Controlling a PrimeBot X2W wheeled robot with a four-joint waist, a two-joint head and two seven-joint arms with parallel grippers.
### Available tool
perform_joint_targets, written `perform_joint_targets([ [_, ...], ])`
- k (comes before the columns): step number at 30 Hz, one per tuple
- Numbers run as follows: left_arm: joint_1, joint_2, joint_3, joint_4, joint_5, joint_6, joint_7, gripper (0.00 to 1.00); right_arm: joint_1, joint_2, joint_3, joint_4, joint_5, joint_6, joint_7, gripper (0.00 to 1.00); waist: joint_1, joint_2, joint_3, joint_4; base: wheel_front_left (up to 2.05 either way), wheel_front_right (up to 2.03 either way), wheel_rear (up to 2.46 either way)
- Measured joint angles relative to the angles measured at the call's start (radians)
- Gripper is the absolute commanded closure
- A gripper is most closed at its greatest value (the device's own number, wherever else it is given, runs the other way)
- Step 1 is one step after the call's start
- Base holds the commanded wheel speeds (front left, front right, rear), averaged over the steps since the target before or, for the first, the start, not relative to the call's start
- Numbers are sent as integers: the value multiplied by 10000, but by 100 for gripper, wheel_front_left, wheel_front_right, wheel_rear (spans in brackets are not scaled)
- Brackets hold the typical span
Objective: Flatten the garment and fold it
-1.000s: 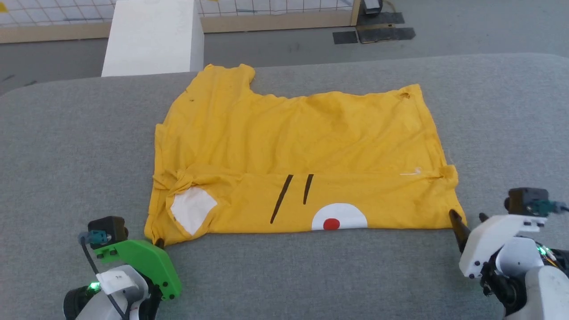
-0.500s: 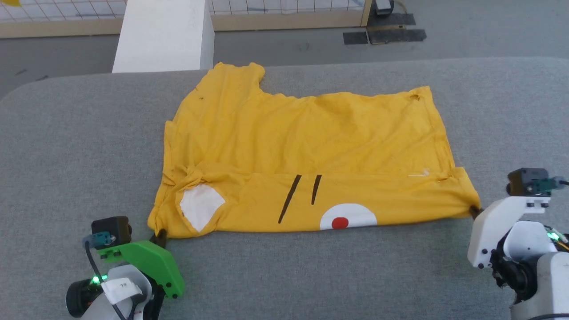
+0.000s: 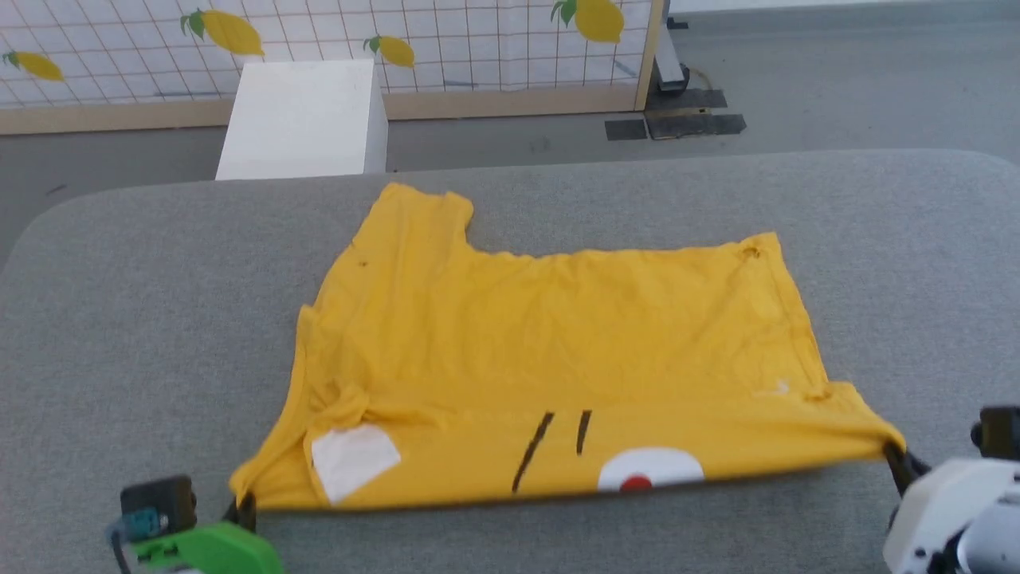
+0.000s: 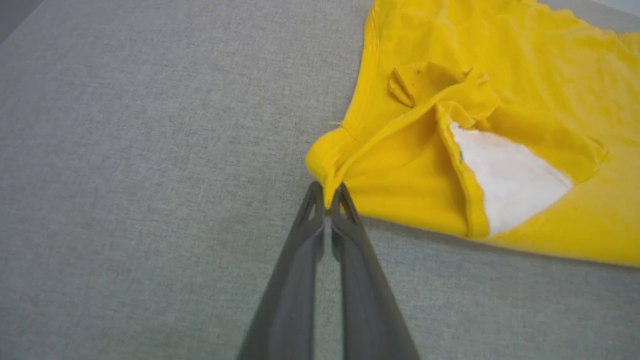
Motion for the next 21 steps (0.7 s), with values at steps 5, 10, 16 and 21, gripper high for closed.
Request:
perform_joint_targets([
  [5, 1002, 146, -136, -828, -257, 341, 558, 100, 1049, 0, -130, -301, 274, 0, 708, 100, 0, 0, 19, 8, 0, 0, 0],
  [10, 1107, -82, -380, -430, -472, 148, 583, 100, 1281, -2, -199, 635, 393, 0, 681, 100, 0, 0, 153, 48, 0, 0, 0],
  [16, 946, -359, -464, 382, -566, -295, 330, 49, 1102, -19, -59, 1643, 483, 0, -192, 69, 0, 0, 266, 41, 0, 0, 0],
  [21, 727, -397, -372, 504, -570, -477, -86, 0, 1039, -19, 217, 1605, 443, -2, -1613, 0, 0, 0, 270, 41, 0, 0, 0],
])
